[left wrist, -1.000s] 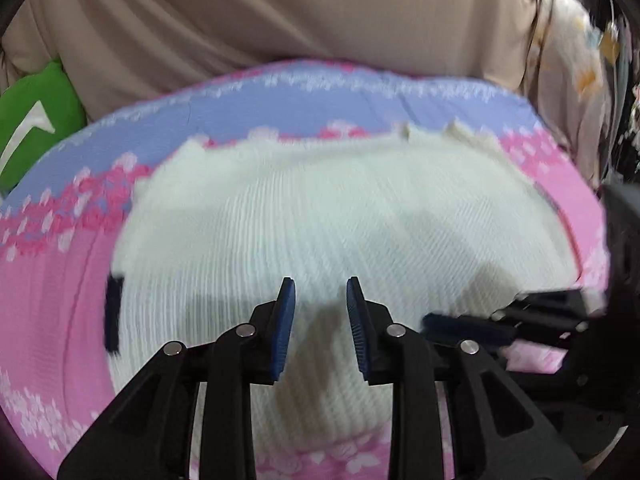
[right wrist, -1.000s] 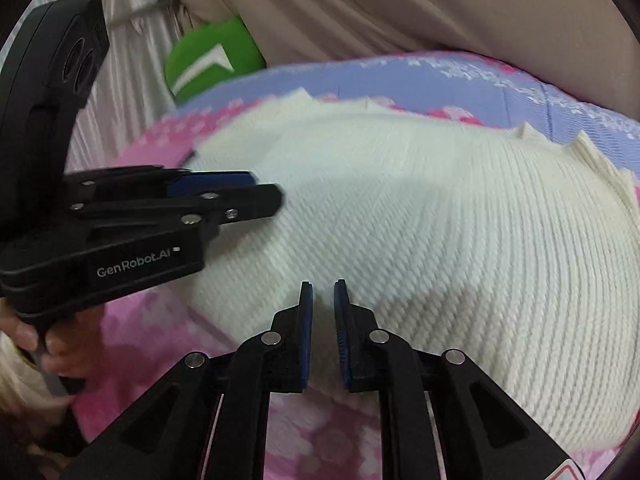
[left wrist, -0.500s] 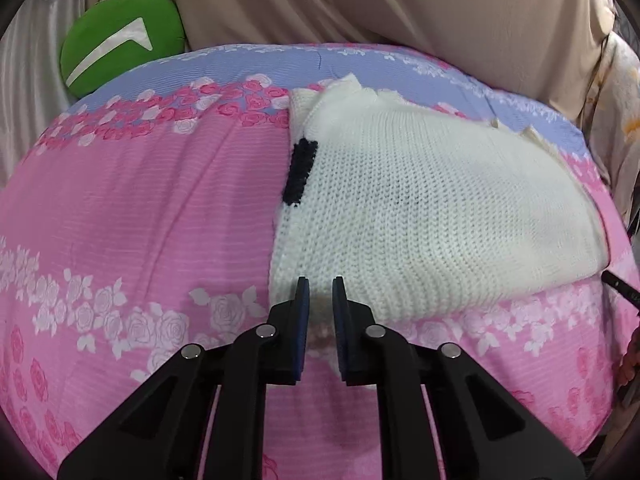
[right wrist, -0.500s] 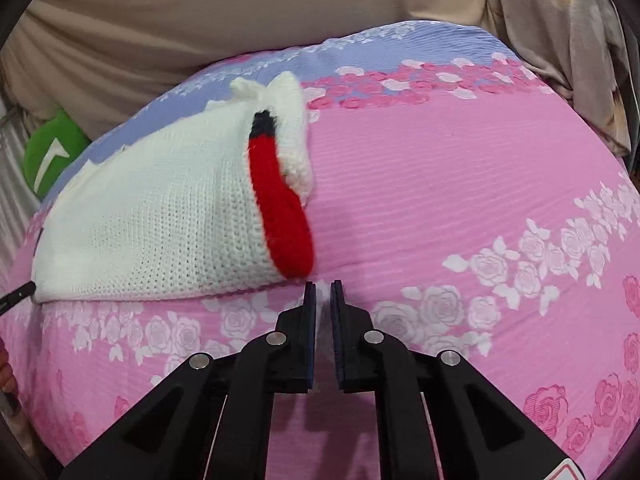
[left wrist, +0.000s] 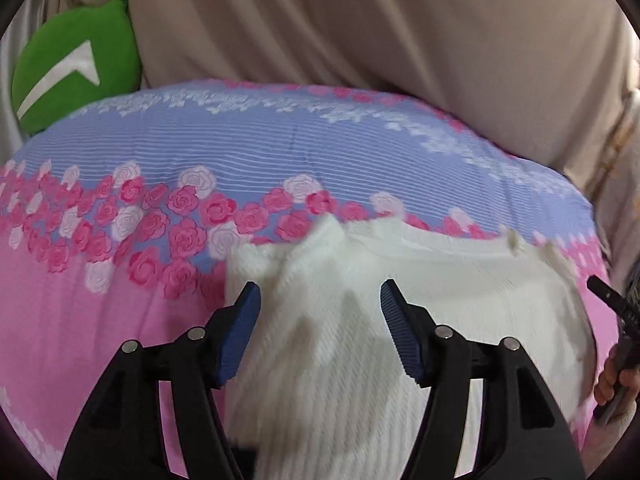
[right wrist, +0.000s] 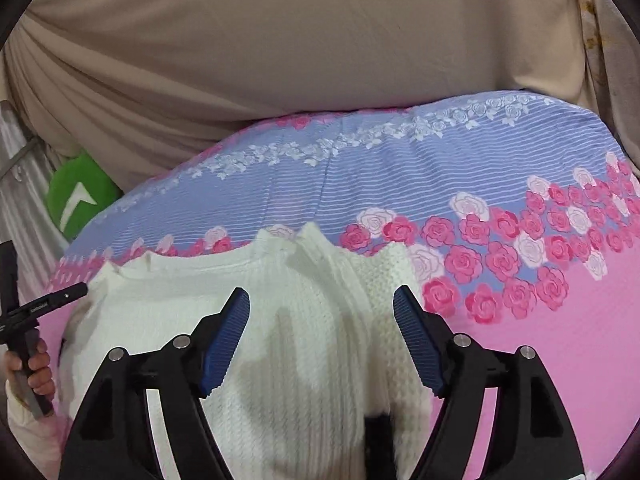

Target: Fold small clothes

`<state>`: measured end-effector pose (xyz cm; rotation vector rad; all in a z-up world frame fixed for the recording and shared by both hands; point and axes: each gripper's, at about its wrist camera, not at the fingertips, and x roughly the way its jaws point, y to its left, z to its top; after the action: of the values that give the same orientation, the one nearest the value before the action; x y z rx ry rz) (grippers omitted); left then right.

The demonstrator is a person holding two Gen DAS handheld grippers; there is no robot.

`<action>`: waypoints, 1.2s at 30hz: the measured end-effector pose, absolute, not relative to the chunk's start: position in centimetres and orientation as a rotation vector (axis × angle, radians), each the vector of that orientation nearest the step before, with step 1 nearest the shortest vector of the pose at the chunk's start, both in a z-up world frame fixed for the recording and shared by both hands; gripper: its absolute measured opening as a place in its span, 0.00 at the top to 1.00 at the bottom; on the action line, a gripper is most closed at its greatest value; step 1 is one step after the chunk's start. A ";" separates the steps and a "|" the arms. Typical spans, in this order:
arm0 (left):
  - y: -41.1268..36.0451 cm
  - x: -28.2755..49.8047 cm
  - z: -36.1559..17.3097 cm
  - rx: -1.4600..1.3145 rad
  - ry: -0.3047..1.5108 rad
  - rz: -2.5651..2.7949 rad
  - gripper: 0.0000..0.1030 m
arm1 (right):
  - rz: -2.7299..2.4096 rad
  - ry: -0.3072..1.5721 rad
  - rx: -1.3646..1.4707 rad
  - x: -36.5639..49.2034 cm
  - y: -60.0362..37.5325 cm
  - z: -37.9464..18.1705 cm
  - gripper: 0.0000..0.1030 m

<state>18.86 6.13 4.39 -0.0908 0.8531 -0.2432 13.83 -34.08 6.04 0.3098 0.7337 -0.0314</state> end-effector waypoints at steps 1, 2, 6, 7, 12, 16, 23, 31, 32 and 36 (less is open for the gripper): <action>6.1 19.7 3.8 -0.094 0.869 -0.232 0.42 | -0.046 0.764 0.306 15.2 -34.3 5.1 0.29; 6.1 20.6 3.1 -0.105 0.888 -0.218 0.44 | -0.049 0.793 0.309 16.1 -34.4 4.3 0.31; 6.2 20.2 3.0 -0.084 0.859 -0.209 0.94 | 0.026 0.772 0.326 15.5 -33.9 4.5 0.92; 6.3 19.5 3.6 -0.092 0.833 -0.224 0.94 | 0.057 0.700 0.333 14.1 -33.7 5.9 0.92; 6.7 17.6 6.6 -0.084 0.724 -0.210 0.95 | 0.085 0.462 0.358 9.5 -34.7 11.2 0.92; 6.4 20.1 2.9 -0.044 0.851 -0.165 0.94 | -0.102 0.731 0.327 13.8 -36.5 5.0 0.93; 5.8 17.7 4.7 0.022 0.766 -0.104 0.92 | -0.140 0.643 0.318 11.1 -35.2 8.4 0.83; -0.6 8.5 6.8 0.135 0.735 -0.355 0.81 | 0.344 0.757 0.145 8.1 -18.9 7.4 0.83; -1.6 7.8 5.7 0.161 0.763 -0.378 0.81 | 0.384 0.799 0.135 8.0 -17.3 6.2 0.84; -1.5 6.0 2.0 0.201 0.822 -0.365 0.80 | 0.361 0.875 0.123 6.7 -17.4 2.9 0.97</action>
<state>5.98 -1.53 2.05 0.2007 0.8224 -0.3649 6.73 -17.36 2.87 0.1226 0.8752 0.3614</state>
